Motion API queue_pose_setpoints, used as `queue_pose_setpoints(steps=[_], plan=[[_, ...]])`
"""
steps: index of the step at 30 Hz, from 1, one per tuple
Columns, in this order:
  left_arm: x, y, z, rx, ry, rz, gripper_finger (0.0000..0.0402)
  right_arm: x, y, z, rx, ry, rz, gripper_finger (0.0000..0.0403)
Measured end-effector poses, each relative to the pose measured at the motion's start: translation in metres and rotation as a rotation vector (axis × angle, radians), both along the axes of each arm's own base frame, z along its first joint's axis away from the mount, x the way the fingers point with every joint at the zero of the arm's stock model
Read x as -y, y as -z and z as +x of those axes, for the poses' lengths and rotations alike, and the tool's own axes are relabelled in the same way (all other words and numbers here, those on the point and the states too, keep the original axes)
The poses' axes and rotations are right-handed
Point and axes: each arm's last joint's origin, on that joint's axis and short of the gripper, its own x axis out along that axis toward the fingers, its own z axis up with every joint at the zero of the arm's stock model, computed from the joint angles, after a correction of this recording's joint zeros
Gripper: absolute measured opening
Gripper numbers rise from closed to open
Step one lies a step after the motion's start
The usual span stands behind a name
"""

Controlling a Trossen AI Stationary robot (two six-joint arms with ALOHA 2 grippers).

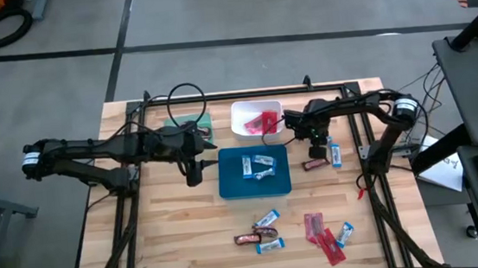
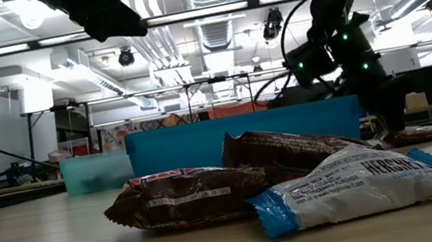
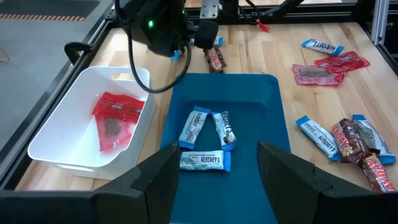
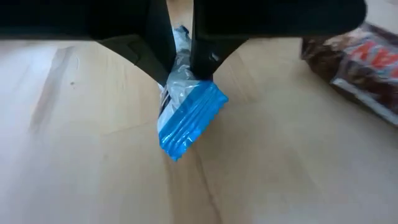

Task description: Sort candy

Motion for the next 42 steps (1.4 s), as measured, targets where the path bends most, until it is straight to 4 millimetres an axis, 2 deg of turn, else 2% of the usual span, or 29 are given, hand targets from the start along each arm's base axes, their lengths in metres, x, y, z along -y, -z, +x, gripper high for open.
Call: queue_pose_setpoints(steps=[9, 15, 20, 25, 28, 31, 39, 42], plan=[[0.0, 0.009, 0.009, -0.034, -0.016, -0.027, 0.0196, -0.015, -0.052, -0.014, 0.172, 0.108, -0.107, 0.0027], [0.0, 0.018, 0.016, -0.069, -0.02, -0.035, 0.0196, -0.04, -0.093, -0.018, 0.465, 0.15, -0.155, 0.0028], [0.0, 0.02, 0.02, -0.063, -0.021, -0.037, 0.0196, -0.065, -0.12, -0.005, 0.791, 0.111, -0.157, 0.0028], [0.0, 0.02, 0.021, -0.06, -0.021, -0.037, 0.0196, -0.094, -0.138, 0.023, 1.094, -0.02, -0.087, 0.0028], [0.0, 0.019, 0.02, -0.058, -0.02, -0.037, 0.0196, -0.11, -0.136, 0.039, 1.17, -0.115, -0.066, 0.0028], [0.0, 0.019, 0.02, -0.059, -0.019, -0.038, 0.0196, -0.119, -0.125, 0.055, 1.176, -0.152, -0.047, 0.0028], [0.0, 0.019, 0.02, -0.06, -0.018, -0.039, 0.0196, -0.12, -0.077, 0.081, 0.998, -0.094, -0.02, 0.0028], [0.0, 0.02, 0.02, -0.061, -0.018, -0.039, 0.0196, -0.12, -0.067, 0.088, 0.954, -0.082, -0.025, 0.0028]])
